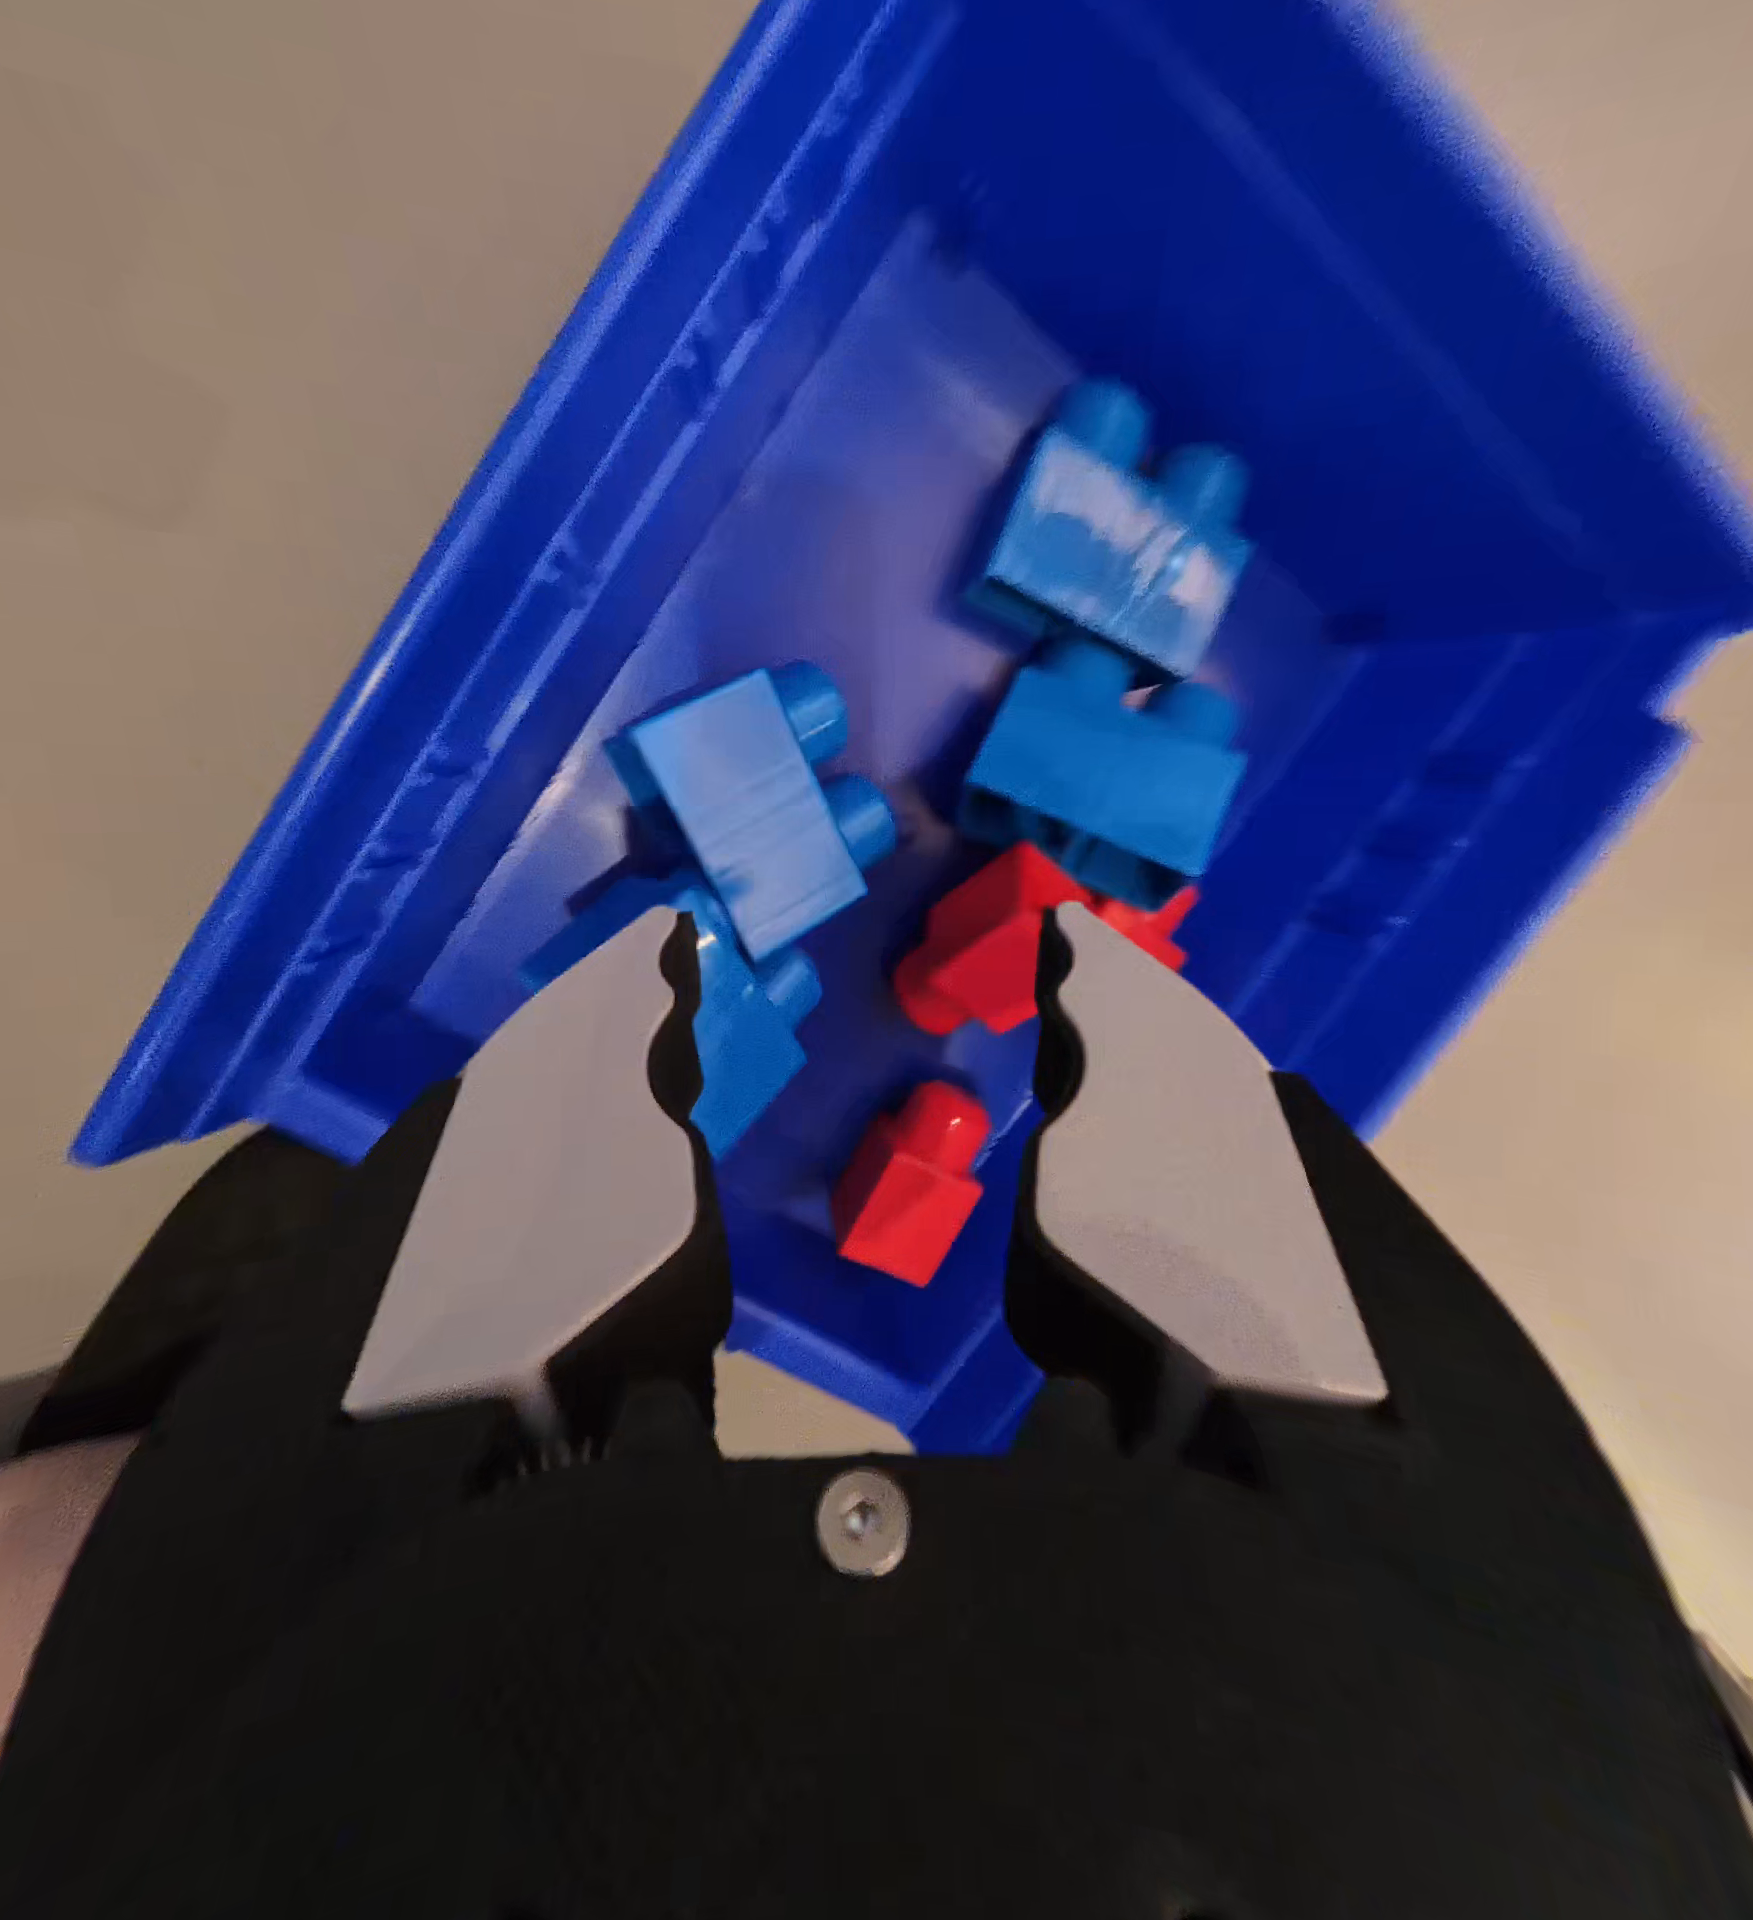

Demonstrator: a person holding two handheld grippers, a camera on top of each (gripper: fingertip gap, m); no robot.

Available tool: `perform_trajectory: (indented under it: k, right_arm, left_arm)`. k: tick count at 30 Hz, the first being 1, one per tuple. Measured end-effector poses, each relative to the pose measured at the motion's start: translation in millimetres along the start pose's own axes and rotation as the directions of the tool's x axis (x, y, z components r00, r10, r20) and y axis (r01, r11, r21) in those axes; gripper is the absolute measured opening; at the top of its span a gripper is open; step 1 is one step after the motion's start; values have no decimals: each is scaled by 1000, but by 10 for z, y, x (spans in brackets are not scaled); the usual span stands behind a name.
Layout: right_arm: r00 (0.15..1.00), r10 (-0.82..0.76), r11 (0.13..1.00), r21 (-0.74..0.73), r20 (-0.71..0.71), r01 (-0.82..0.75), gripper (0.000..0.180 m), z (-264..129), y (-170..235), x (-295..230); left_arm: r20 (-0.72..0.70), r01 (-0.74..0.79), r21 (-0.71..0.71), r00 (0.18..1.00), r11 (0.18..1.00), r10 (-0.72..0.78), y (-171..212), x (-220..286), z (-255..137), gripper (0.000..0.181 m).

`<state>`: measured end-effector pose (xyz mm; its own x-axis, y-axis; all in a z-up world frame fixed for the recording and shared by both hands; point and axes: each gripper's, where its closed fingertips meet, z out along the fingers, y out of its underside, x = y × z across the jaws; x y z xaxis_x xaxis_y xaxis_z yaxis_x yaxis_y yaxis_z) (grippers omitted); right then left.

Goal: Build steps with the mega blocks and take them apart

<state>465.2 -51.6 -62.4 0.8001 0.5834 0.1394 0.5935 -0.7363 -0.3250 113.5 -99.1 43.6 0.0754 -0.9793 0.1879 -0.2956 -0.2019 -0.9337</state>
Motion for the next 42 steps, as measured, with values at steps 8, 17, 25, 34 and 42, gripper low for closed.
perform_trajectory:
  k: [8, 17, 25, 34, 42]
  right_arm:
    - [999, -21, 997, -70, 24, 23, 64, 89, 45, -87]
    - [992, -107, 983, 145, -73, 117, 60, -202, -478, -170]
    - [807, -582, 520, 811, 106, 268, 57, -1158, -1751, -2159]
    - [459, -803, -3, 773, -380, 635, 56, -952, -1656, -2994]
    - [462, -738, -89, 749, -493, 657, 53, -1035, -1727, -3050]
  left_arm:
    - [-4, 7, -2, 1000, 1000, -7, 7, -1, 2, 36]
    - [56, -12, -23, 998, 1000, 13, 39, -71, 83, 36]
    - [15, -64, -82, 998, 995, 66, 95, 122, 290, 36]
    - [-185, 78, -77, 978, 994, -91, 50, 443, 314, 36]
    - [-187, 182, -3, 966, 983, -180, -87, 359, 213, 36]
